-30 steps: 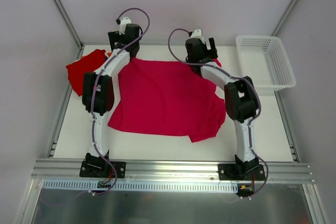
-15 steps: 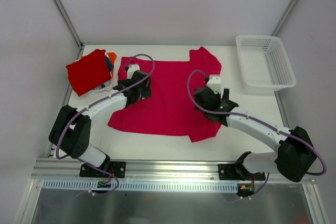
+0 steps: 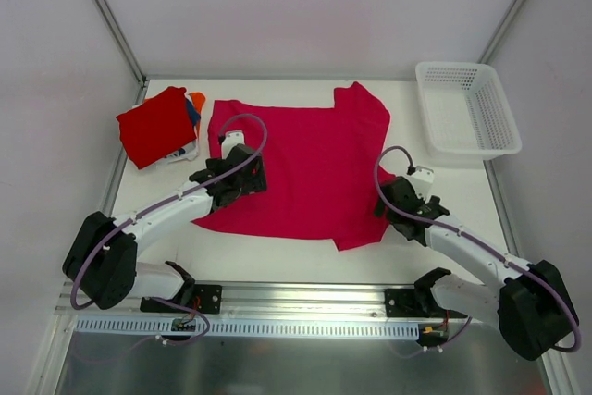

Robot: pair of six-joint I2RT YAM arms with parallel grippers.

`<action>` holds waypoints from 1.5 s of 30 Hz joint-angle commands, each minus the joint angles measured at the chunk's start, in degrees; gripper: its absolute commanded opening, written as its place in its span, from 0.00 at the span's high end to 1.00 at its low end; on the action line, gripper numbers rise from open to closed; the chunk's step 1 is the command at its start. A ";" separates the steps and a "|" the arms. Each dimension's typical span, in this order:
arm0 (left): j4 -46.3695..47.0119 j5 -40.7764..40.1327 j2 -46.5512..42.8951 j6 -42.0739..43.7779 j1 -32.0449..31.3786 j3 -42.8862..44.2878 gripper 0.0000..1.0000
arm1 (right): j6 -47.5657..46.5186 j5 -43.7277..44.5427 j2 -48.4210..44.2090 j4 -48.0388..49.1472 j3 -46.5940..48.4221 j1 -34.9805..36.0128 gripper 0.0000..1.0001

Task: Fold and stack the t-shirts
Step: Flatten out the tshirt

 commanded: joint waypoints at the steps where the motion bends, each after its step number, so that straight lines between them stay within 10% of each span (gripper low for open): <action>1: 0.42 -0.59 -2.44 -1.13 -0.77 -2.60 0.08 | 1.76 -1.79 0.50 3.35 1.11 -0.94 0.02; 15: 0.50 -1.90 -2.97 0.27 -1.39 -4.71 0.08 | 3.60 -8.82 16.68 18.92 1.55 -4.90 0.40; 20: 0.59 -3.14 -1.74 0.19 -1.39 -5.33 0.08 | 4.04 -9.61 15.27 19.10 0.41 -6.04 0.99; 45: 0.94 -2.17 2.83 -2.19 -2.35 -3.13 0.09 | 11.60 -4.50 -21.03 -18.97 -2.93 -2.61 0.99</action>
